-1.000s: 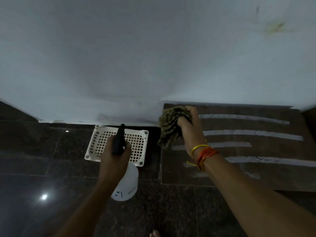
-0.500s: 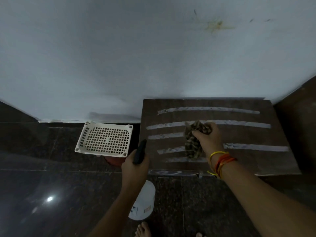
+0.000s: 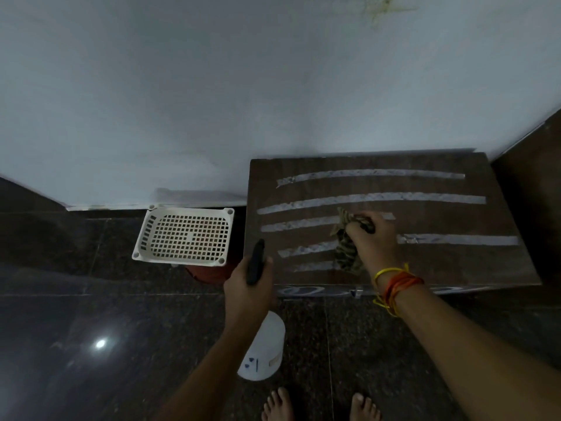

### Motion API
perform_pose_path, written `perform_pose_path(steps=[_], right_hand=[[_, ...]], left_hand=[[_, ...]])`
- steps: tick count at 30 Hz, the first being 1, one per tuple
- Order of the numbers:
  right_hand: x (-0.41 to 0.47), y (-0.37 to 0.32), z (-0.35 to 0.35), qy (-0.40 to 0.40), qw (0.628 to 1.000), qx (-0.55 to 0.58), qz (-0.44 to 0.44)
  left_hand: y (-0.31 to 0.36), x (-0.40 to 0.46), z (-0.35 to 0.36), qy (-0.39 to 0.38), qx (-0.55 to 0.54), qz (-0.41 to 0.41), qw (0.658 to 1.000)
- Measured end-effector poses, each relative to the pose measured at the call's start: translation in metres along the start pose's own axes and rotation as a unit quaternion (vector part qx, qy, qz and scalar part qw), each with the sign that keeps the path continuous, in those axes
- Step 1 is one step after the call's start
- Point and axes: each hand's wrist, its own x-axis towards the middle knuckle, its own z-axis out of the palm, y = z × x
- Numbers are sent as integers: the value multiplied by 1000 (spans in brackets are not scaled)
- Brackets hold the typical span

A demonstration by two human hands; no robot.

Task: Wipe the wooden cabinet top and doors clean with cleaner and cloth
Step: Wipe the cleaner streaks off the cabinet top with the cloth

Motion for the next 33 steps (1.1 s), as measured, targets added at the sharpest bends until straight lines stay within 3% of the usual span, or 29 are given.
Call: perform_pose_path(steps=[4,7,10,24,33], right_hand=[[4,0,3,-4,998,10,58],[3,-2,-1,16,999,-34,18],[-2,-5,-5,31,999,3,-20],[-4,2,-19,44,999,-24,-13],[-24,9,9,19,1000,6,-23]], left_hand=[[0,0,1,-4,3,-10,1000],[3,-3,2,-5,12,-1,1000],[4,-5,3,-6,23,13,1000],[-39,-41,-4,-50,42,-43,997],[-56,-40,-24,10,24,-60,998]])
